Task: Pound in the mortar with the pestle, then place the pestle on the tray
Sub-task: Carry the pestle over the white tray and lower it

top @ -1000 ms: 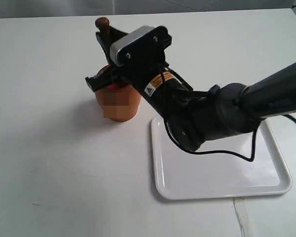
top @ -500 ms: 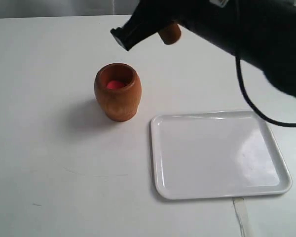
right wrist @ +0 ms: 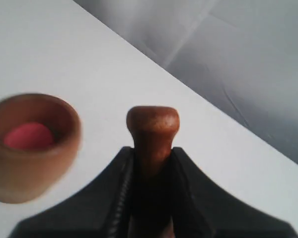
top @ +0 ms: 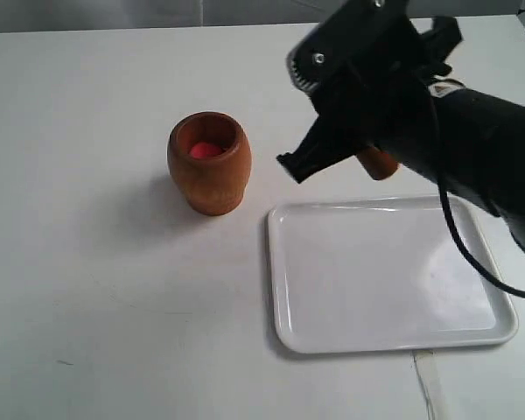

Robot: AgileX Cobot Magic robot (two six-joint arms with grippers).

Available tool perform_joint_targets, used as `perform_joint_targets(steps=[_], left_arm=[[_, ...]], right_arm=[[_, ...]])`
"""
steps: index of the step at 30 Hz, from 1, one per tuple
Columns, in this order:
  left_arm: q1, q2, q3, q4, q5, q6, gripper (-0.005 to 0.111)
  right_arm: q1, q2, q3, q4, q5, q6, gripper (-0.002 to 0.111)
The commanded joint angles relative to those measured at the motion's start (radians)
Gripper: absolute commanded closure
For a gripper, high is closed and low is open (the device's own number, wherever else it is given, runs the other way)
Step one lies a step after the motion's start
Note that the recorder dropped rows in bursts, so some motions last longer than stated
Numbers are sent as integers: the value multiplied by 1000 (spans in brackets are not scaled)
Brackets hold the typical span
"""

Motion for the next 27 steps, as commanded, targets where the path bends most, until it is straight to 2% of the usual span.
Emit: perform_joint_targets(steps=[1,3,7,9,12,17,25,27], left_arm=[[-8,-1,1,-7,-3,-8,107],[-8,-1,1,-7,-3,-8,107],[-8,-1,1,-7,-3,-8,107],[-8,-1,1,-7,-3,-8,107],[-8,-1,1,-7,-3,-8,107],[-8,-1,1,-7,-3,-8,107],[-8,-1,1,-7,-3,-8,107],[-8,-1,1,-7,-3,-8,107]], right_arm=[[0,-2,37,441,-196,-384,108],[0,-2,45,554,-148,-565,108],[0,10,77,554,-68,-565,108],[0,66,83,554,-40,-565,108],[0,218,83,554,103,-554,108],[0,404,83,554,149,-554,108],[0,419,83,554,85,-554,108],[0,419,83,554,85,-554,102]])
